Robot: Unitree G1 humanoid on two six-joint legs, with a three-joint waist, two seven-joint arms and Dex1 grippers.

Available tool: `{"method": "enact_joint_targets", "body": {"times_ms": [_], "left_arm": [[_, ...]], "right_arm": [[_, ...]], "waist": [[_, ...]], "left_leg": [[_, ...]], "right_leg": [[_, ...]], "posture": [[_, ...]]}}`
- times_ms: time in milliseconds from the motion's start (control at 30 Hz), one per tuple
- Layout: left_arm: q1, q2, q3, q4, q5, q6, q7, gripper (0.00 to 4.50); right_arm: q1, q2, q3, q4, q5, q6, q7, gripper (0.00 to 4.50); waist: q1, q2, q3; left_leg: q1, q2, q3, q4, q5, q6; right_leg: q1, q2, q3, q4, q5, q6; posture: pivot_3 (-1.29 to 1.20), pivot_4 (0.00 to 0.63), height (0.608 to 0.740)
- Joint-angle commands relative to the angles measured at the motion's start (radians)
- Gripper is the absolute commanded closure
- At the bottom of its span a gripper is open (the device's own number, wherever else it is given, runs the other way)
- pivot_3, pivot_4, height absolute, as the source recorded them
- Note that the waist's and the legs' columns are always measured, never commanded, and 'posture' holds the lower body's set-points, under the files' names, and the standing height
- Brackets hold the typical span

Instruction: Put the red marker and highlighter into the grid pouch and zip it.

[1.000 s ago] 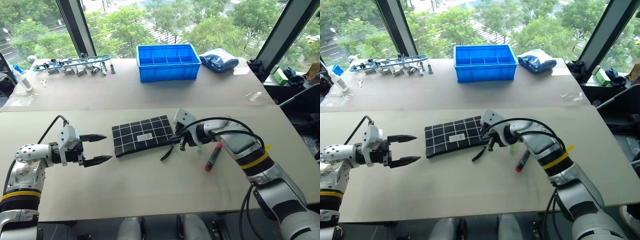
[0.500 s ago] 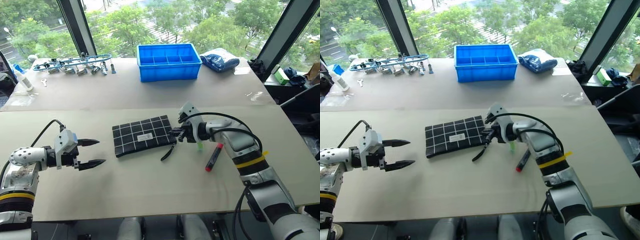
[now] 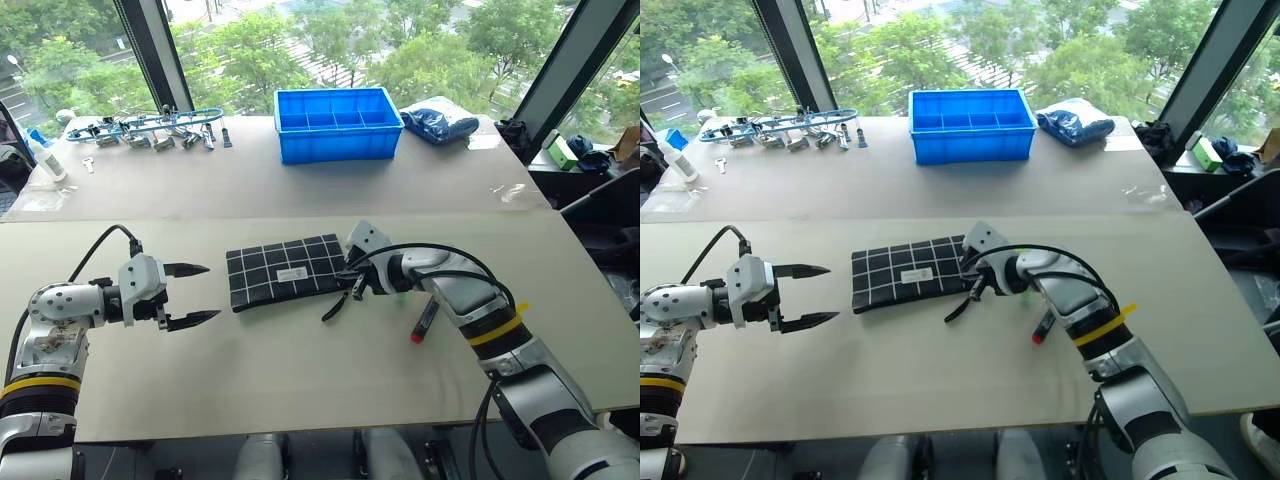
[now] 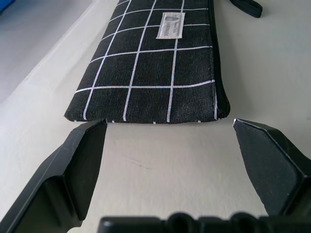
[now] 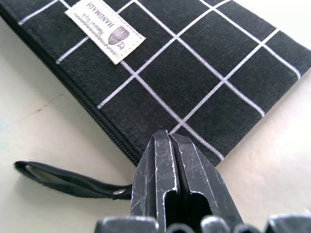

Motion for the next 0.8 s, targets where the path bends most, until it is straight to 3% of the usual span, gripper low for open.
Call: {"method": "enact_joint_targets", "body": {"times_ms": [33, 800], "left_arm": [[-0.005, 0.023, -0.031, -0.016, 0.051, -0.11, -0.016, 0.0], [-0.215, -0.123, -0.175, 0.409, 0.188, -0.619, 0.049, 0.0]], "right_arm": [[0.005, -0.005, -0.001, 0.026, -0.035, -0.009, -0.011, 4.45], [0.035, -0.005, -0.027, -0.046, -0.031, 0.025, 0.008, 4.45]], "waist": [[0.002, 0.0, 0.0], [0.002, 0.0, 0.0]], "left_leg": [[0.0, 0.0, 0.0, 0.0, 0.0, 0.0], [0.0, 0.0, 0.0, 0.001, 0.0, 0.0]], "right_leg": [[0.0, 0.0, 0.0, 0.0, 0.0, 0.0], [0.001, 0.0, -0.001, 0.0, 0.0, 0.0]], "posture": [[0.0, 0.15, 0.74], [0.0, 0.15, 0.74]]}}
